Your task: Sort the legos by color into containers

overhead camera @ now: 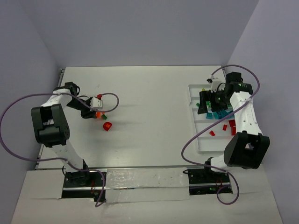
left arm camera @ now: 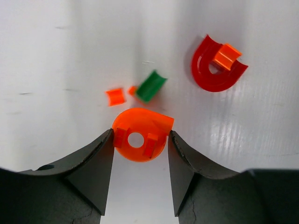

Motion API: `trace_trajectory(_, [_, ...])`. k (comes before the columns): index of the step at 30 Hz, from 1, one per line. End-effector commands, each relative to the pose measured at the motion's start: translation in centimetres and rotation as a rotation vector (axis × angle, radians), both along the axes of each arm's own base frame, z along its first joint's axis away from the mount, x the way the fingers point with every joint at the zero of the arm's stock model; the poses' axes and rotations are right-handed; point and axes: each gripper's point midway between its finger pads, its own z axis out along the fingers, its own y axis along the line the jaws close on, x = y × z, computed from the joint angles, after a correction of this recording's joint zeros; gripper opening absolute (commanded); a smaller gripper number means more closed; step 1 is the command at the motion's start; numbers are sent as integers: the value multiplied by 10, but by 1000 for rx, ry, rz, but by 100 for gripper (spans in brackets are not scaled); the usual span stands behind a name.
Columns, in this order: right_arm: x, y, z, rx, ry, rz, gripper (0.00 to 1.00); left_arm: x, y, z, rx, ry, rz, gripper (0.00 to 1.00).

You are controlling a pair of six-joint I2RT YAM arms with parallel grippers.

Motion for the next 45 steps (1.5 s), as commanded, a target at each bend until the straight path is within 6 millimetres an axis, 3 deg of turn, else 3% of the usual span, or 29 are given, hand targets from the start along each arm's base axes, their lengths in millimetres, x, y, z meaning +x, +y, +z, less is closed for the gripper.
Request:
trace_trajectory(1, [24,49,35,183,-98,61,100,3,-20,77,-116,-109,-4,37])
trace_trajectory(4, [38,84,61,360,-174,71,100,-6,-38,108,-180,-135,-19,38])
trace_trajectory(7, [51,123,91,532,-248,92,100,-19,-73,135,-260,-154,-29,38])
trace_trajectory(9, [44,160,102,595,-244,182,100,-23,-91,149,-310,-175,-30,38])
trace_trajectory(11, [48,186,114,659,-251,210,100,-34,-123,167,-365,-196,-50,39])
trace_trajectory(13, [37,225,123,728,-221,293,98,-46,-145,184,-415,-204,-66,38])
trace_trajectory(16, [35,263,126,797,-173,355,95,-58,-172,200,-480,-142,-80,38])
trace_trajectory(21, [22,311,130,911,-53,433,92,-60,-193,215,-517,-114,-87,37])
trace_trajectory(26, [17,336,126,956,34,456,89,-64,-206,222,-526,-102,-98,37])
trace_trajectory(33, [20,353,120,958,50,459,80,-62,-215,226,-545,-91,-90,37])
trace_trajectory(39, [23,361,121,984,81,462,56,-63,-220,225,-545,-84,-93,36])
trace_trajectory(45, [19,366,116,981,117,475,56,-60,-221,226,-548,-84,-82,36])
